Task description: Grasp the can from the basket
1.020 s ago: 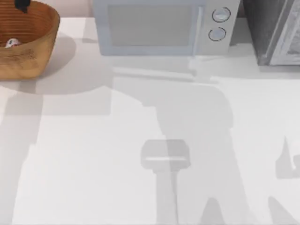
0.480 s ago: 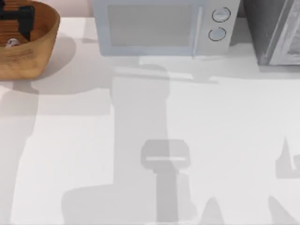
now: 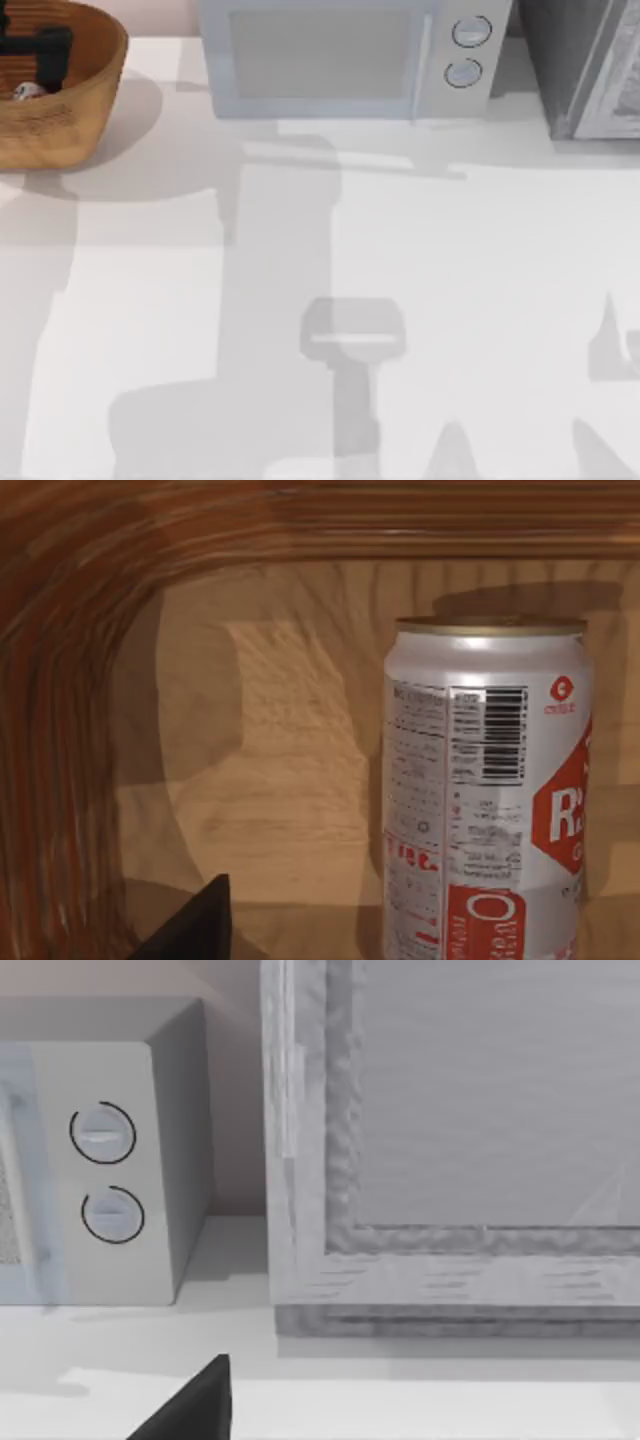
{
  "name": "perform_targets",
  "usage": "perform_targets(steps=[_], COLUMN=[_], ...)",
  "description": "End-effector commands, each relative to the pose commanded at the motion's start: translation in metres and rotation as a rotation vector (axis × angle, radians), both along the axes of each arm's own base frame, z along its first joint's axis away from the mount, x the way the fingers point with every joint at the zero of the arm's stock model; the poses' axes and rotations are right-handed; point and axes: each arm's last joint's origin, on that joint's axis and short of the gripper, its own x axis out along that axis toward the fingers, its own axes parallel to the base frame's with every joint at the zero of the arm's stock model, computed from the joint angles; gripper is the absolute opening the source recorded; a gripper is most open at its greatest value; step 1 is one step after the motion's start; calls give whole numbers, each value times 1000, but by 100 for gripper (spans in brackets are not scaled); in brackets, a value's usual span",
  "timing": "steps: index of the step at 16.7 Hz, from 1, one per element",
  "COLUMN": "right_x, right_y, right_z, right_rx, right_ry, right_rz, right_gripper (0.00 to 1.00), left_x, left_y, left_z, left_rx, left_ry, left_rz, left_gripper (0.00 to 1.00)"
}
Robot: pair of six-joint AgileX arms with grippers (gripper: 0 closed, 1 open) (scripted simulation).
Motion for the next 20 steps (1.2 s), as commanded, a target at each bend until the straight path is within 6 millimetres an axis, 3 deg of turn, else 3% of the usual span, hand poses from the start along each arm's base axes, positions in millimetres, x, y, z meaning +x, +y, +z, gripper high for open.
perform_targets(steps=[5,13,18,20], right_x=[0,0,0,0], right_y=[0,0,0,0], right_z=[0,0,0,0], right_rx=[0,0,0,0], right_ry=[0,0,0,0], right_rz=[0,0,0,0], right_gripper=[100,100,100,100], left_x=[1,15,16,16], left_y=[-3,-3,-3,-3], left_z=[-1,-53,-57,-57], left_rx=[0,0,-1,-1], left_ry=[0,3,3,3], left_rz=[-5,0,0,0], left_gripper=[100,100,100,85])
